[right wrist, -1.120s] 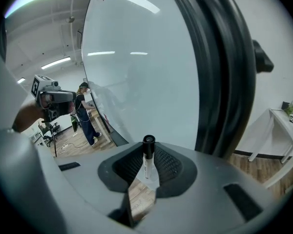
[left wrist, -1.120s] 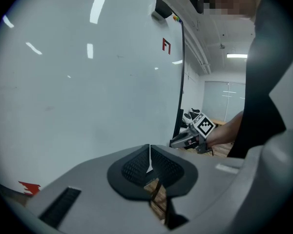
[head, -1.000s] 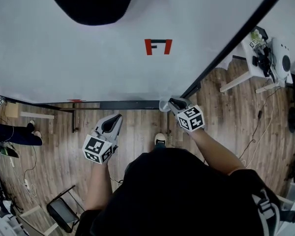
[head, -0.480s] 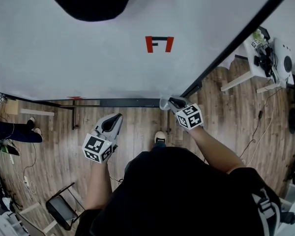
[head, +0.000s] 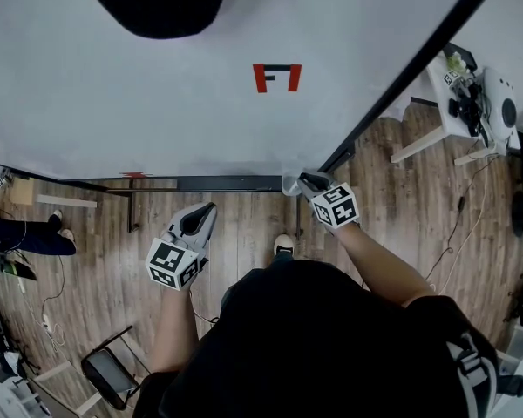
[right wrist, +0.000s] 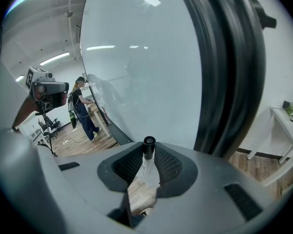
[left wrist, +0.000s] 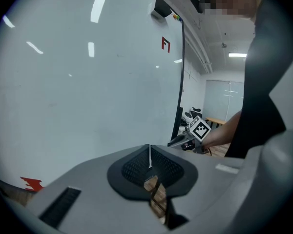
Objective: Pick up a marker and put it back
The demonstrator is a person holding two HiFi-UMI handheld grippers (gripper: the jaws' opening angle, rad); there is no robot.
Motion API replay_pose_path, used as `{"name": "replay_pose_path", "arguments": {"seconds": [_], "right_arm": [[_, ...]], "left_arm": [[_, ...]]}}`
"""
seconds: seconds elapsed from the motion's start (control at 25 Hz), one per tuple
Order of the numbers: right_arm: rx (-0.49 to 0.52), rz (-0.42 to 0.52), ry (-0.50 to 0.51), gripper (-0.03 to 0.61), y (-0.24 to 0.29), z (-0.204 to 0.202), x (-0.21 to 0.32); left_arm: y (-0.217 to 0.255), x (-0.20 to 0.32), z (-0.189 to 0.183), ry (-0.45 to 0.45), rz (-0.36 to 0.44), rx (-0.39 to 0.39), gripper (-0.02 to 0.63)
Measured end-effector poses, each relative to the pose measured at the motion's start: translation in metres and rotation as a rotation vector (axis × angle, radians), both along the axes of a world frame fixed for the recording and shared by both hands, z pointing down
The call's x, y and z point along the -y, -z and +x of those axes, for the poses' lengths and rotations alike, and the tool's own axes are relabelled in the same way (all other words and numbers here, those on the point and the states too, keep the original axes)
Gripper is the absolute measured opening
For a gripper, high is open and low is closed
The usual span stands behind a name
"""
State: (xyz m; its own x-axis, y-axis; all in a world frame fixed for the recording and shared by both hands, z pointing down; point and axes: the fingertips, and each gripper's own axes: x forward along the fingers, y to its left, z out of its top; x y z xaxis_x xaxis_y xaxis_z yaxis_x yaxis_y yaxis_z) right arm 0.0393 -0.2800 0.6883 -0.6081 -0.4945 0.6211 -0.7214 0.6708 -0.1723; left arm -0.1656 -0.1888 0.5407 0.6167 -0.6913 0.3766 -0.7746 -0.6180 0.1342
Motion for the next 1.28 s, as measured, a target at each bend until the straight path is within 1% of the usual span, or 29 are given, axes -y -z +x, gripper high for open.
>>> {"name": "replay_pose_path", "arguments": {"seconds": [0.2,0.36,0.6,0.96,1.28], "right_arm": [[-0.008,0.014,-0.025,0.081,0.008,0.014,0.001],[-0.006,0.043,-0.06,0.088,0.022,0.028,0.004],[0.034,0.079,-0.101,0.091,0.049,0.046,-0.002],[0.093,0.136,-0.116,0.091,0.092,0.06,-0.016],[0.094,0.163,-0.126,0.083,0.1,0.073,-0.025]], "left_arm": [[0.003,0.003,0.007,-0.02,0.018,-0.006,0.017],[0.007,0.005,0.017,-0.042,0.027,-0.012,0.017],[0.015,0.008,0.03,-0.076,0.045,-0.01,0.017],[0.026,0.016,0.048,-0.119,0.071,-0.011,0.017],[0.03,0.018,0.061,-0.147,0.081,-0.008,0.017]]}}
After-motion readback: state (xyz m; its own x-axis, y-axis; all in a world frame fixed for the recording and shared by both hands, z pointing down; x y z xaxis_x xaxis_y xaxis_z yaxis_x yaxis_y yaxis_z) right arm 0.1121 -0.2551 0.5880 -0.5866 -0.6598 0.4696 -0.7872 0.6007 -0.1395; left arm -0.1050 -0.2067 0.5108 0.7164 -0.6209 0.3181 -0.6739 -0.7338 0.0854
